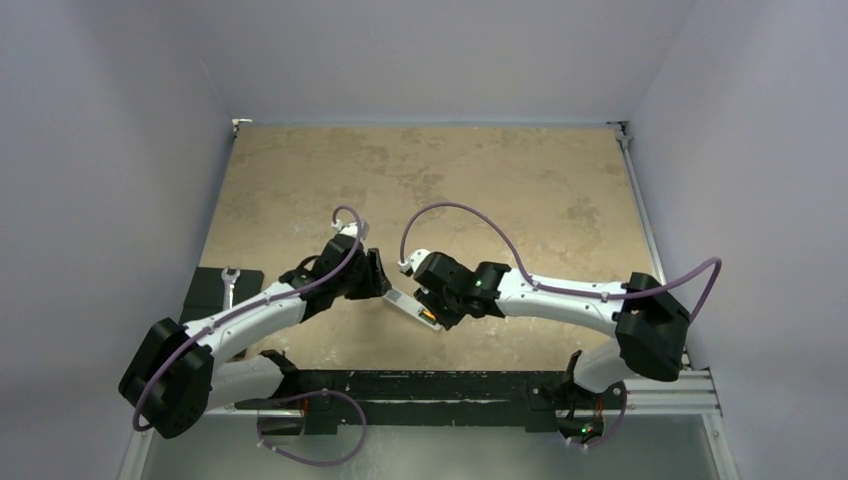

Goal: Load the batteries into the remote control
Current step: Pick up the battery cover at the center of the board, then load the battery cover into the remote control.

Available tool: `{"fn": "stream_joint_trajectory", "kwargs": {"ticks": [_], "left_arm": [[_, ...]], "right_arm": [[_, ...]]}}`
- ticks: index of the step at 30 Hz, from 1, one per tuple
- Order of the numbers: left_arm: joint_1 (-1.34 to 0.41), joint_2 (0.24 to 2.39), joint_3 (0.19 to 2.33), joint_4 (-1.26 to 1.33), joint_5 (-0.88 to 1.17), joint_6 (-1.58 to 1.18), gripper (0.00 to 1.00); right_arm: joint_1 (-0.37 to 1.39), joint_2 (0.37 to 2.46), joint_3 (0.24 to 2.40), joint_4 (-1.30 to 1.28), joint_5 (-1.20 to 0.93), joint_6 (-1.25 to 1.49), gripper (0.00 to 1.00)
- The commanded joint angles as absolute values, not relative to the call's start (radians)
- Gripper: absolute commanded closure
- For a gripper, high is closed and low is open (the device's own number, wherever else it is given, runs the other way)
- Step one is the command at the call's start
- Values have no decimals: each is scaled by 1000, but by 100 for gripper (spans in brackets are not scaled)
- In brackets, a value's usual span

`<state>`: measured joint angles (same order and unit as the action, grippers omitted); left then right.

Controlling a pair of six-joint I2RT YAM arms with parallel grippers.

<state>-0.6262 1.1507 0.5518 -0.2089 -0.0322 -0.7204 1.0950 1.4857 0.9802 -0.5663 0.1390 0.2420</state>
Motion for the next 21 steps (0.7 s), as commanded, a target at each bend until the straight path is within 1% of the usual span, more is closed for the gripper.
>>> {"fn": "stream_joint_trajectory", "kwargs": {"ticks": [1, 5, 21], "left_arm": [[-609, 1168, 529, -125, 29, -701, 53], [-605, 1184, 514, -98, 48, -706, 54], [-595, 1232, 491, -49, 56, -702, 57]], "right_arm": [[1110, 1494, 1029, -536, 134, 200, 87], [1112, 1518, 1031, -513, 122, 169, 85], [1112, 1597, 1051, -477, 90, 120, 85]]}}
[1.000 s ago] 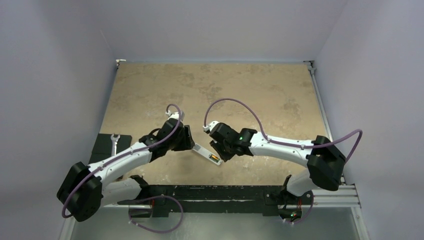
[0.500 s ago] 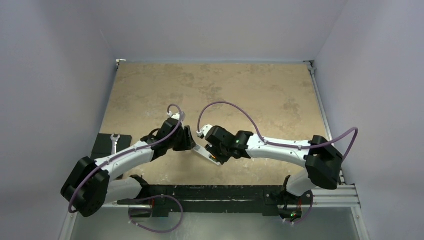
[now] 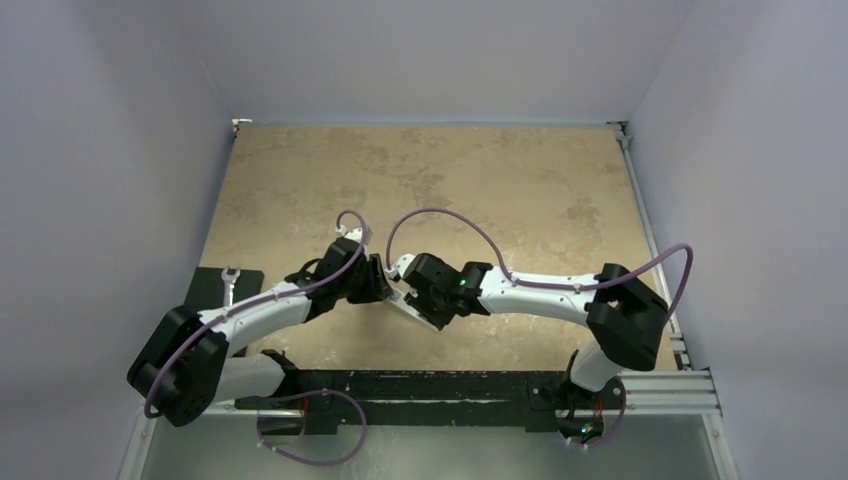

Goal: Load the batteries into the remote control
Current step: Load the battery cover into the remote control.

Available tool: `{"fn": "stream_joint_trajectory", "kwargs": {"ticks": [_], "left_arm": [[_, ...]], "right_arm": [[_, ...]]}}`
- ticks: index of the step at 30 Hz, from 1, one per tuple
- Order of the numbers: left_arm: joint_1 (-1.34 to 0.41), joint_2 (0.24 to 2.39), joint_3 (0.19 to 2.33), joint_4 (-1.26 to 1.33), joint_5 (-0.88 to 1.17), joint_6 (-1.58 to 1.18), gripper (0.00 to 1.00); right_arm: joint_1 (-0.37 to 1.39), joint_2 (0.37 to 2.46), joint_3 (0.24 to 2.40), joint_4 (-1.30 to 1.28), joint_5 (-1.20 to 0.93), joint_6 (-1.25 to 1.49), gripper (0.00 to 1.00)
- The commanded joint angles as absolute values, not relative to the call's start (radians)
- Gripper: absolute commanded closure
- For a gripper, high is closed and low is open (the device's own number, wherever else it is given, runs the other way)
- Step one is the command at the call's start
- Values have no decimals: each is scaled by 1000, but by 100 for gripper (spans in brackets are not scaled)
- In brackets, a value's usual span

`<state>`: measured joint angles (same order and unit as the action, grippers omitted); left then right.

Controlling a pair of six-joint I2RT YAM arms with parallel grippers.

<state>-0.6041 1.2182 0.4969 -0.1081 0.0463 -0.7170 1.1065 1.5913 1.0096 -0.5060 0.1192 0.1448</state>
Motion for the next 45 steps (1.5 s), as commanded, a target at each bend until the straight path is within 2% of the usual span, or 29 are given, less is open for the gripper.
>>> {"fn": "stream_joint_trajectory", "kwargs": {"ticks": [1, 17, 36, 45], "left_arm": [[-595, 1236, 492, -45, 58, -701, 57], [-595, 1280, 479, 31, 75, -683, 60], [-595, 1300, 478, 49, 94, -683, 61], [-595, 1300, 479, 48, 94, -683, 61]], "right_arm": [[1112, 1597, 1049, -476, 88, 120, 85], [1112, 1617, 1028, -465, 98, 118, 83], [1112, 1623, 1026, -478, 98, 122, 73], [1117, 1617, 1029, -496, 107, 135, 71]]}}
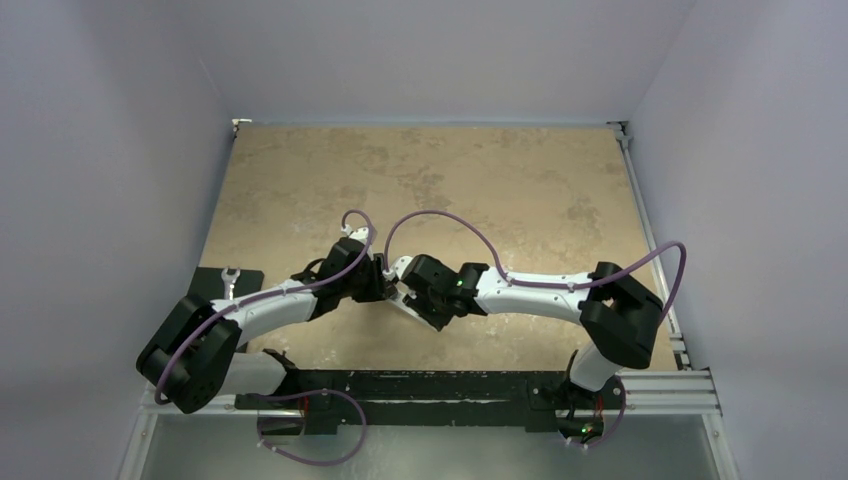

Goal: Load the batteries into the remote control
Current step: Load the battery cover into the remote control.

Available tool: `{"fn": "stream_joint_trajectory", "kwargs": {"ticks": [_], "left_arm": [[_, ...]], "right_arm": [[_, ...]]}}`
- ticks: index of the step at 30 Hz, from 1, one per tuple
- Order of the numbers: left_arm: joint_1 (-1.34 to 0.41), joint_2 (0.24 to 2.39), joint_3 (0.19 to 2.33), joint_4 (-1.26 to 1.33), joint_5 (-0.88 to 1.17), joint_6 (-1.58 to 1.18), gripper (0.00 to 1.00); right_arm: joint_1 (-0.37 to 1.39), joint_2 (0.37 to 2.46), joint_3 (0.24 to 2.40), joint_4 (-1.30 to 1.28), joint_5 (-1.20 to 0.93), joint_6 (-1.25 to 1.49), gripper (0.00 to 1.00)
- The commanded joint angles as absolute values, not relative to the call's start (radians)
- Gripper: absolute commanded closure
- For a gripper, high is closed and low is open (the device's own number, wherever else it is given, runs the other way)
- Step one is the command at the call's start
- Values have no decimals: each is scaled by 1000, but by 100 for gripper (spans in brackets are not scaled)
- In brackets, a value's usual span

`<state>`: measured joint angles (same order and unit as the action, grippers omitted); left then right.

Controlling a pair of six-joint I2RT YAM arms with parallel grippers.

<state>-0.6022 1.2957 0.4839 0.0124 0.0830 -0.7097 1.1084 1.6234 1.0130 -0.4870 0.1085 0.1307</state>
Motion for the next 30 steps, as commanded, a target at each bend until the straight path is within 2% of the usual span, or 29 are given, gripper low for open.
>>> {"fn": "stream_joint_trajectory", "kwargs": {"ticks": [1, 14, 30], "left_arm": [[-595, 1301, 479, 49, 94, -683, 61], [-595, 1296, 478, 48, 95, -685, 61], [-595, 1289, 477, 48, 98, -688, 62]], "right_arm": [[1118, 1615, 1029, -499, 108, 139, 71], [1127, 1618, 1029, -504, 135, 167, 70], [1127, 1622, 1025, -497, 138, 178, 62]]}}
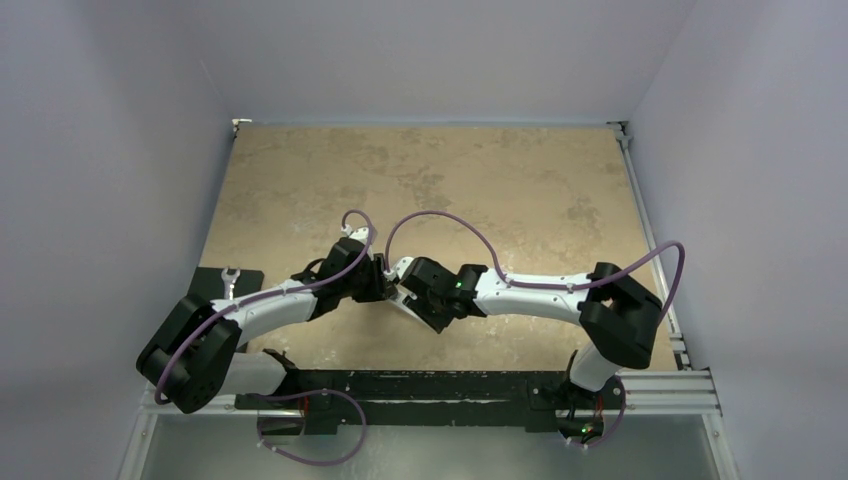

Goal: Load the batteries into the remote control
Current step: Load the battery cover into the remote control.

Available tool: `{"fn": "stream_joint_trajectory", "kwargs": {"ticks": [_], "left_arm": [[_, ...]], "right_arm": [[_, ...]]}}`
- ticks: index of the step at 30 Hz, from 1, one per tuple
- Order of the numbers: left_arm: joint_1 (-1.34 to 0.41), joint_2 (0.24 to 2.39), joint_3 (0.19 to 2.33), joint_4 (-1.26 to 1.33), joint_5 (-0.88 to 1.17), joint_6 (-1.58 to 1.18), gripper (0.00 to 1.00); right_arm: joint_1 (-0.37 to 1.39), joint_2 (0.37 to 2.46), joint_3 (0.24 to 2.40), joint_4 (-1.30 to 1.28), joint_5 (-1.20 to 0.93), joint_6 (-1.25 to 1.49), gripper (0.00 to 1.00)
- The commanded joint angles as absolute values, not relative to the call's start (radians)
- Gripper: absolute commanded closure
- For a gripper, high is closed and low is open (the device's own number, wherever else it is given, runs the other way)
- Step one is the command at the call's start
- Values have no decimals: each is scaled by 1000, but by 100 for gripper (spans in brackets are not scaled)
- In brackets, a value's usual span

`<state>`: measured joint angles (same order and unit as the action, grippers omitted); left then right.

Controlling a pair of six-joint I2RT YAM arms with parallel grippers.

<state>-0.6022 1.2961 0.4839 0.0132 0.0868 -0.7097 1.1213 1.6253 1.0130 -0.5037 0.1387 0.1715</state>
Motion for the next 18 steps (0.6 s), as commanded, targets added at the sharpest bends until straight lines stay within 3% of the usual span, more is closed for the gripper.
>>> {"fn": "stream_joint_trajectory", "kwargs": {"ticks": [1, 18], "left_arm": [[-595, 1290, 477, 48, 98, -687, 62], [-595, 1293, 476, 51, 101, -692, 61]], "right_arm": [[1127, 1619, 1025, -497, 137, 178, 62], [1127, 1617, 1025, -499, 139, 187, 58]]}}
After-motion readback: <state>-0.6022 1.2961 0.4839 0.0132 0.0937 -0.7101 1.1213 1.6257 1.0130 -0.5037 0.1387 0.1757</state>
